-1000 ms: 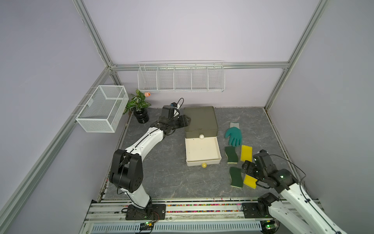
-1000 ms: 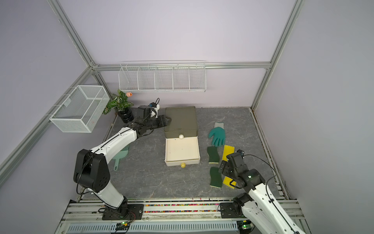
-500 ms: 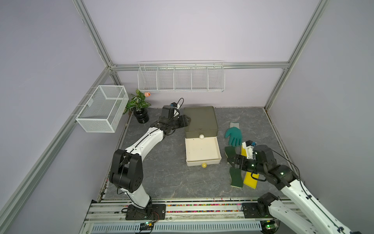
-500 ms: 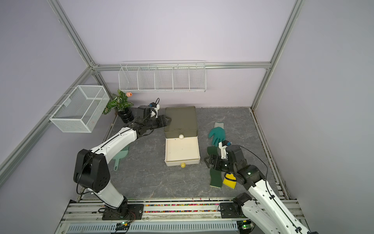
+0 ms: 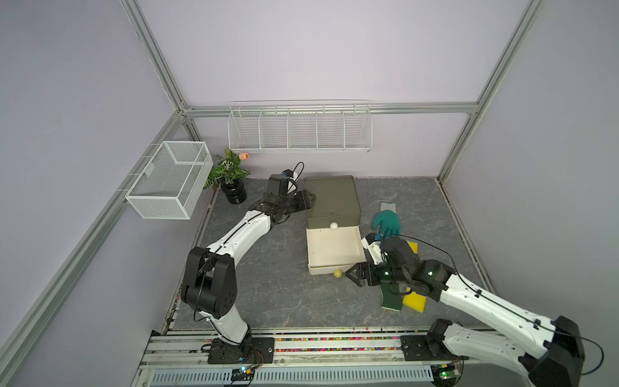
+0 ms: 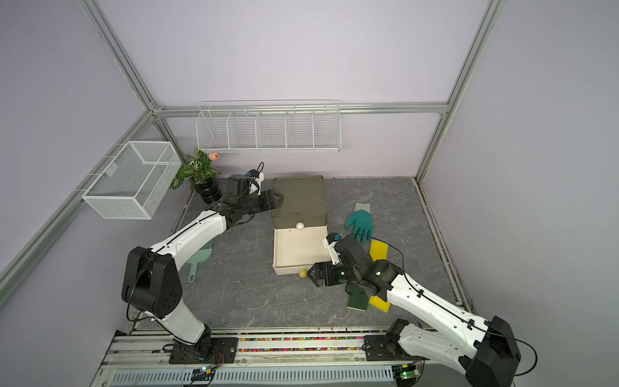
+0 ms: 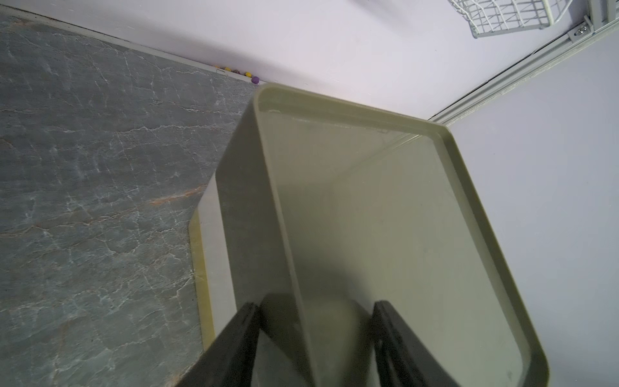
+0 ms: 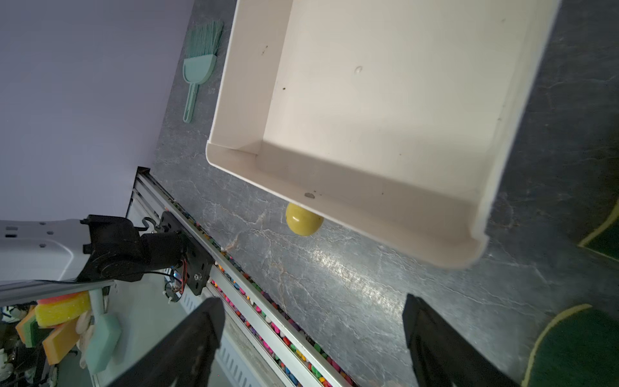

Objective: Take the sponge out of the drawer
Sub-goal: Close the drawer in the storage box.

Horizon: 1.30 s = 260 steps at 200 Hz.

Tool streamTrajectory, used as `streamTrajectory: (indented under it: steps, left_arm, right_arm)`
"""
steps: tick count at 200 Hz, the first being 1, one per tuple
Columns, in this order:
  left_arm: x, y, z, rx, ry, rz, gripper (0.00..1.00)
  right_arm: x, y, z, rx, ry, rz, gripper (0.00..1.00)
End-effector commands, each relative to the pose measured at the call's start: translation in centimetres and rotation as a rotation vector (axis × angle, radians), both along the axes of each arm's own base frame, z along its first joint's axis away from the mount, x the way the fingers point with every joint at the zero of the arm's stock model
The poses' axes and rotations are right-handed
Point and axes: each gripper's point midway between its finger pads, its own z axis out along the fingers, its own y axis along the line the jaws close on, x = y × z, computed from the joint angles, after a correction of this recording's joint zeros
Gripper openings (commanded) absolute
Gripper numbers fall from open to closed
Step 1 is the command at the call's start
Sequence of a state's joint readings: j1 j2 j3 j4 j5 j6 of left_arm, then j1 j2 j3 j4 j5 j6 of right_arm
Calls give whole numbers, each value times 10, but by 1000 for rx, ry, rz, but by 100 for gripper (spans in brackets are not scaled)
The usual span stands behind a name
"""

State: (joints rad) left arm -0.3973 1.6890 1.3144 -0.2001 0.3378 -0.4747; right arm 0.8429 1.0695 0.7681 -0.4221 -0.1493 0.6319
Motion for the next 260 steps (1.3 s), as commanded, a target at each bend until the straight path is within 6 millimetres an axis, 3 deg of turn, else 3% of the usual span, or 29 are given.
streamTrajectory:
  steps: [1, 40, 75, 118, 123, 136, 193, 260]
  left_arm:
    - [-26, -12, -52, 41, 168, -73, 58]
    - [-26, -11, -52, 42, 169, -72, 58]
    - [-27, -11, -52, 47, 169, -74, 58]
    - [-28, -10, -53, 50, 173, -71, 58]
    - [-27, -10, -54, 50, 173, -71, 58]
    - [-28, -11, -54, 47, 173, -73, 58]
    - [-29, -10, -54, 53, 176, -74, 58]
    - [-28, -11, -52, 53, 177, -74, 57]
  right_arm:
    - [4, 21, 4, 0, -51, 20, 89]
    - [4, 50, -9, -57, -89, 61, 89]
    - [15, 61, -24, -86, -92, 44, 89]
    - [31, 62, -24, -111, -160, 7, 89]
    - [37, 68, -12, -92, -185, 0, 89]
    - [43, 71, -9, -99, -208, -6, 89]
    - [60, 102, -15, -127, -220, 41, 89]
    - [95, 101, -25, -174, -260, 15, 89]
